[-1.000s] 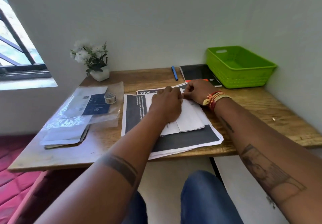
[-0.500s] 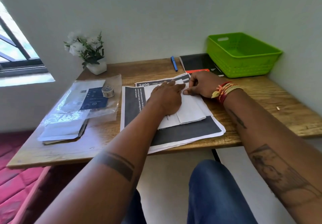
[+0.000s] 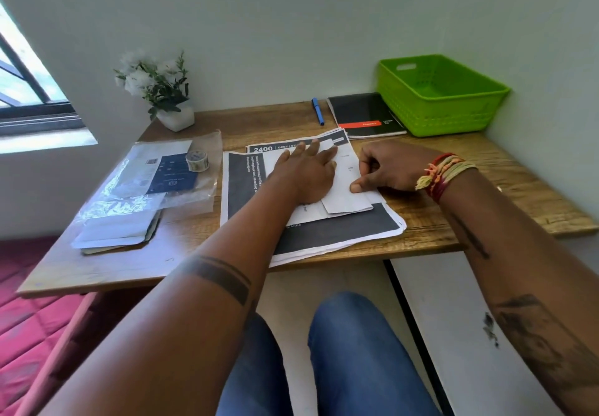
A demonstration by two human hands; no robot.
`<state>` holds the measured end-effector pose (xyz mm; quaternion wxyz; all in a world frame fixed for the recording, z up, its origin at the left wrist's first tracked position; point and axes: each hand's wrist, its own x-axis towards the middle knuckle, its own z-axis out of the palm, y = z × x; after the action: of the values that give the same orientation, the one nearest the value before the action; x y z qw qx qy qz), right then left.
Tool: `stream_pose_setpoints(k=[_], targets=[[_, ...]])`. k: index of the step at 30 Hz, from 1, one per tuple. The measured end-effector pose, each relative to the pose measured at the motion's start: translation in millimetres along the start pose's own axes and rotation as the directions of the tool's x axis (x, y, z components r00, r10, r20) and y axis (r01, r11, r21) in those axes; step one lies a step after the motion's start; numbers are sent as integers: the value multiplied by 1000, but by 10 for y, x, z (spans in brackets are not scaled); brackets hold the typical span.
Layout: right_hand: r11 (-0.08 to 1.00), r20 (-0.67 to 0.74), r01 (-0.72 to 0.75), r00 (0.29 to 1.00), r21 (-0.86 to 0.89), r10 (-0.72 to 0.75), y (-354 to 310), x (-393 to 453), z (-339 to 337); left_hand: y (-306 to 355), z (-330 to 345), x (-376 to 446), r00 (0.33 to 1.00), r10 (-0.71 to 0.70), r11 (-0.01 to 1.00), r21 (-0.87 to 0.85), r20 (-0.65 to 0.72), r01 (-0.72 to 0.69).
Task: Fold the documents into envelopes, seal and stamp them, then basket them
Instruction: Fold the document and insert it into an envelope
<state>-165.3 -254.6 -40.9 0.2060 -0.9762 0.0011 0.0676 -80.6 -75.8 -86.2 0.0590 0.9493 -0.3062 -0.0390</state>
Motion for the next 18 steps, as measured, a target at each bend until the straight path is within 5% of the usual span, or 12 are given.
stream_pose_setpoints(k=[13,15,18], targets=[[1000,221,0,975,-19,4,43,-99,-118,-15,3,-1,1000,14,1000,-5,11,-14],[998,157,-4,988,55,-5,44,-56,-137,-19,8,0,1000,11,1000,-6,4,-11],[998,-114,31,993,57,-24,89,37,-3,-17,29,4,1000,-3,1000,-23,-6,3]])
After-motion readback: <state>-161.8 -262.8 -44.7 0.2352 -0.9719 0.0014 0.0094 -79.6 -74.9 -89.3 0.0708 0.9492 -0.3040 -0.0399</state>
